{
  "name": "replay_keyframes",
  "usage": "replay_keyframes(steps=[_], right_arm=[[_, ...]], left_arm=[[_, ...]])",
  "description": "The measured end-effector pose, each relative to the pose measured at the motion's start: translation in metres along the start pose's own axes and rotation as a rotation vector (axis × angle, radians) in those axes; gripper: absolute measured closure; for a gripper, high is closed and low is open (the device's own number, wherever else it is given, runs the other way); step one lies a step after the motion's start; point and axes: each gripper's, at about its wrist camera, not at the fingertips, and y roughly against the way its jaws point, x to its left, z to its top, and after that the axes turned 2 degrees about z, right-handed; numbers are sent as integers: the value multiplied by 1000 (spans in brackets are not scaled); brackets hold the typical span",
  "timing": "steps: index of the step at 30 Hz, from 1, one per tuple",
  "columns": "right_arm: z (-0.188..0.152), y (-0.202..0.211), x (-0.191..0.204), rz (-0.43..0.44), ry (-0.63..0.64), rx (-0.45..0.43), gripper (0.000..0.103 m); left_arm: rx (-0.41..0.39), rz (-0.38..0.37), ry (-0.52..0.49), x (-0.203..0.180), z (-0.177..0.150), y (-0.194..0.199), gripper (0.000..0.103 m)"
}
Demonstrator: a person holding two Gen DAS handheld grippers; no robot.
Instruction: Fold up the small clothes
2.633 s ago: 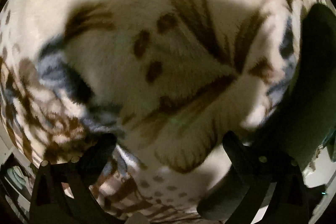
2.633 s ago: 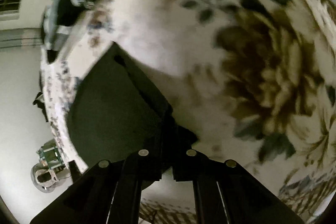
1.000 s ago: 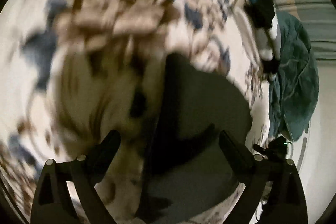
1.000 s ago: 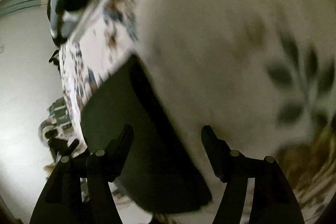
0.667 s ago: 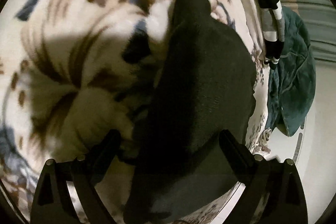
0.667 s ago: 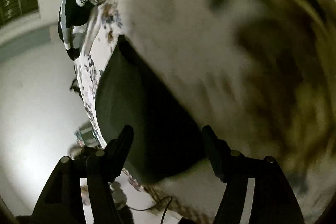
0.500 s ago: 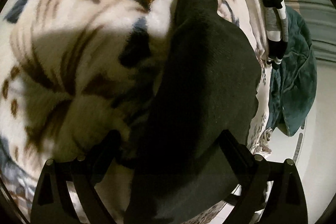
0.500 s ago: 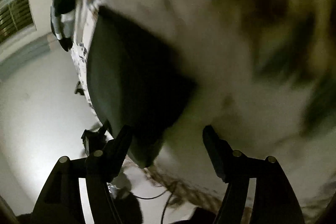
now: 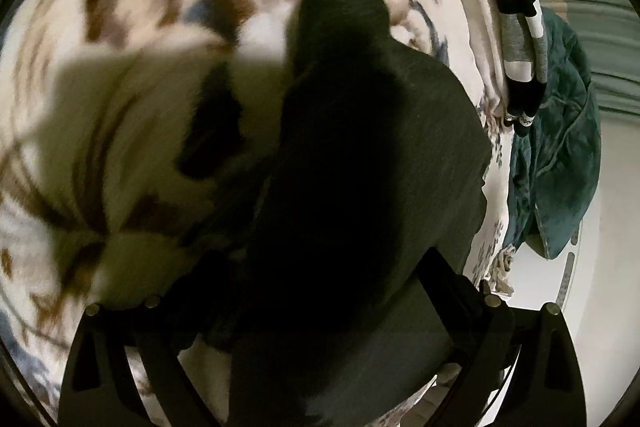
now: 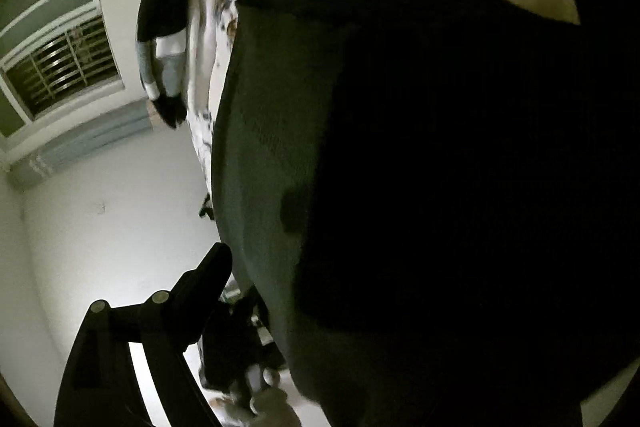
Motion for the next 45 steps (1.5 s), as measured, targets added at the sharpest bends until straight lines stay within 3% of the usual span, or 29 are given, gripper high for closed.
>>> replay_keyframes(steps=[2, 3, 4, 5, 6, 7, 8, 10, 18, 23, 27, 30, 36, 39, 43, 45], right_arm=[[-3, -2, 3, 3, 0, -24, 13], [-5, -2, 5, 4, 3, -34, 16], [-9, -2, 7, -3, 8, -50, 24], [-11, -2, 7, -13, 6, -61, 60], [-14, -3, 5, -29, -6, -64, 77], [-15, -3, 4, -22, -16, -70, 78], [-18, -2, 7, -28, -20, -86, 80], [-23, -2, 19, -54, 5, -99, 83], [-46, 10, 100, -83, 78, -150, 84], [-49, 21, 173, -53, 130, -212, 84], [-39, 24, 241, -20, 180, -290, 84], [-20, 16, 283, 18, 198, -340, 84], [58, -37, 347, 101, 239, -431, 84], [97, -70, 354, 115, 247, -453, 84], [137, -120, 340, 73, 240, -455, 84], [145, -139, 326, 44, 222, -437, 83]], left_arm=[[-26, -4, -23, -6, 0, -1, 7], [-42, -10, -34, -8, 0, -1, 7], [-74, -31, -53, -13, -1, 2, 13], [-106, -43, -75, -19, -2, 5, 25], [-115, -30, -89, -23, -1, 6, 44], [-118, -33, -98, -27, 0, 7, 56], [-123, -45, -95, -29, 1, 9, 61], [-126, -45, -101, -36, 2, 15, 69], [-94, -36, -169, -85, 29, 48, 71], [-86, -82, -266, -145, 67, 78, 71], [-88, -121, -329, -207, 116, 94, 71], [-100, -131, -385, -253, 162, 96, 71], [-120, -110, -460, -316, 264, 66, 71], [-108, -80, -484, -331, 316, 27, 71], [-61, 6, -484, -322, 359, -24, 70], [-36, 17, -456, -310, 371, -37, 62]])
